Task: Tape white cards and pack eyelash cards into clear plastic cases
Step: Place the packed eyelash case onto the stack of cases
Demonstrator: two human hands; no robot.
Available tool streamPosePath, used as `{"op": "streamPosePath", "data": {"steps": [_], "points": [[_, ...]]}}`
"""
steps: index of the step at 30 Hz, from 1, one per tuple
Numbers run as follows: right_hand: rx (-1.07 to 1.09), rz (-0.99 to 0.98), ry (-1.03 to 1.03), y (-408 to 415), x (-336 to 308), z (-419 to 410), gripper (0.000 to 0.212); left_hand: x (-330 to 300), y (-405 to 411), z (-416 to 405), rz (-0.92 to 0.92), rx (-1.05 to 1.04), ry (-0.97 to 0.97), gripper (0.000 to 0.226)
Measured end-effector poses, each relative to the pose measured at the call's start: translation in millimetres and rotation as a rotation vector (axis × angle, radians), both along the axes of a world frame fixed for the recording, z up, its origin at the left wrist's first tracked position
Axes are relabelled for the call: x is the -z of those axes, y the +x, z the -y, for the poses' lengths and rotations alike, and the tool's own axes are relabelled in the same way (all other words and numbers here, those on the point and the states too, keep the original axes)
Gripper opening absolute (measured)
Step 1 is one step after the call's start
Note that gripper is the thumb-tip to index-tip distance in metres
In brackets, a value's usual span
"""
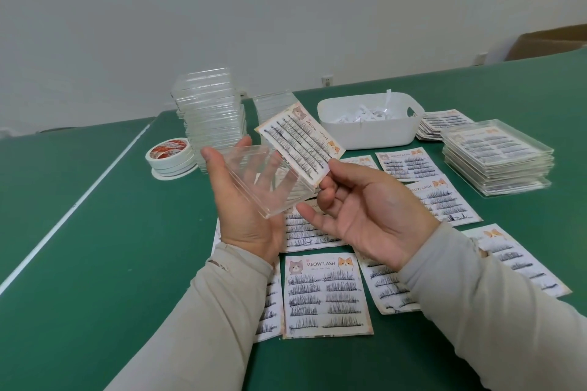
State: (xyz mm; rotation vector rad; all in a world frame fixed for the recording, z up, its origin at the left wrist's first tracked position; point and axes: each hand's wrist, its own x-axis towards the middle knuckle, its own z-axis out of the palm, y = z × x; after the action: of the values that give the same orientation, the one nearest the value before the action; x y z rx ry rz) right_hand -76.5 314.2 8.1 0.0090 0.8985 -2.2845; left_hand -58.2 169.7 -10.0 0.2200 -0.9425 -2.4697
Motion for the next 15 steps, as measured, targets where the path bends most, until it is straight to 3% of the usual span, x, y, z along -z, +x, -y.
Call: {"op": "streamPosePath", "data": {"steps": [15], "points": [[0.012,0.0,0.0,0.2,1.3,0.7,0.014,4.0,-0.7,1.3,-0.055,0.086,-0.072,0.077]]}}
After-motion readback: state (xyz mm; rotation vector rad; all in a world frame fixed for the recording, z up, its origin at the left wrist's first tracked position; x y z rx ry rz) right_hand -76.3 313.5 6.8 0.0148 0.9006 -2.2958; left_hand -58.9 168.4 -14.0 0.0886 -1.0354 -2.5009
